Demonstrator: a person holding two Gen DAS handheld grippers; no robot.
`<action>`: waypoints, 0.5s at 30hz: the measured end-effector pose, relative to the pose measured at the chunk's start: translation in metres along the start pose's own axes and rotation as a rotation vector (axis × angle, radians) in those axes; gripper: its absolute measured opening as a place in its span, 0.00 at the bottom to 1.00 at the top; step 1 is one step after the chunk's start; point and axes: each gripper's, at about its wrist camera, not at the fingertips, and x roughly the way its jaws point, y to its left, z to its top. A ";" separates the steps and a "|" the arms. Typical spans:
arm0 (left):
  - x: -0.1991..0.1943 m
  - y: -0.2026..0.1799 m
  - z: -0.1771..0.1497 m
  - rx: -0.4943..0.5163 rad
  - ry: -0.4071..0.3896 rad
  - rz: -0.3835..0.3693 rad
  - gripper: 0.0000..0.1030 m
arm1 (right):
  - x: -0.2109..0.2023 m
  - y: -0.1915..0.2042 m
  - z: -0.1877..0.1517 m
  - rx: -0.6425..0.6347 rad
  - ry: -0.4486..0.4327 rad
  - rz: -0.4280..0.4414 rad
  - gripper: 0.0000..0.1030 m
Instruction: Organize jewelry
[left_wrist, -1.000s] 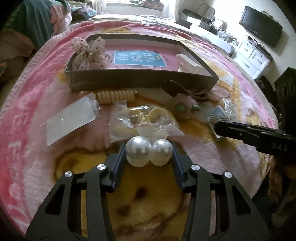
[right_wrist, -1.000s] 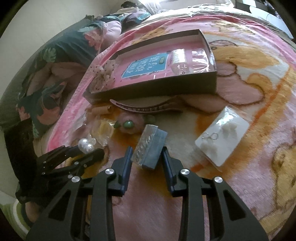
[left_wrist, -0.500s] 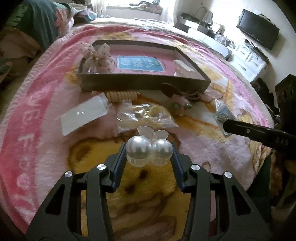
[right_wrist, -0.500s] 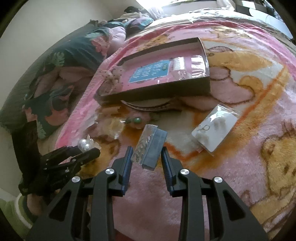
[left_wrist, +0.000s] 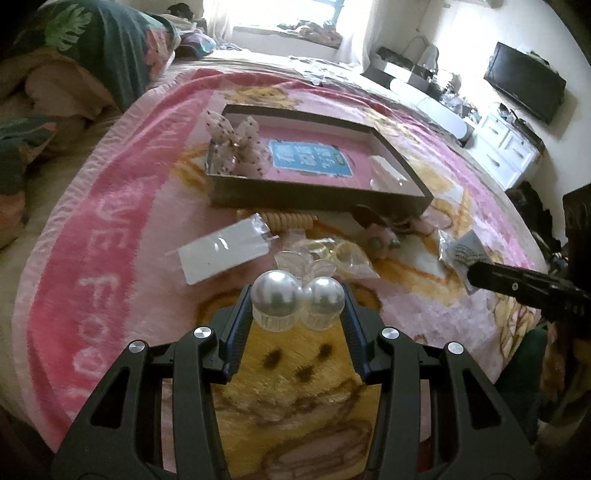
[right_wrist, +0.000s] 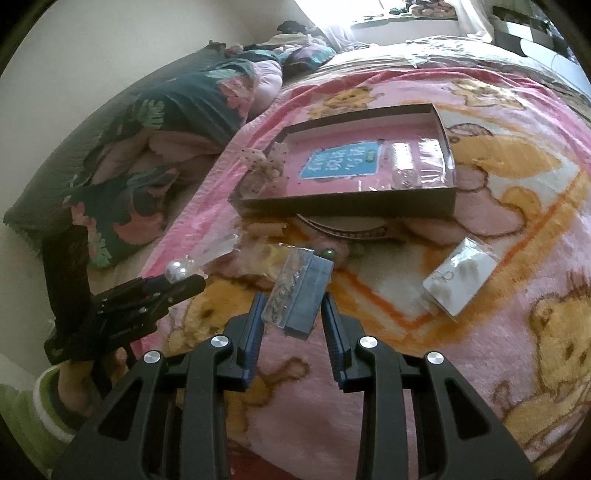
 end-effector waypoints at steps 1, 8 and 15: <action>-0.001 0.001 0.001 -0.003 -0.004 0.003 0.36 | 0.000 0.001 0.001 -0.004 -0.001 0.001 0.29; -0.007 0.011 0.009 -0.024 -0.030 0.006 0.36 | 0.002 0.008 0.007 -0.024 -0.004 0.005 0.29; -0.007 0.017 0.020 -0.043 -0.052 0.013 0.36 | 0.005 0.012 0.021 -0.044 -0.024 0.011 0.28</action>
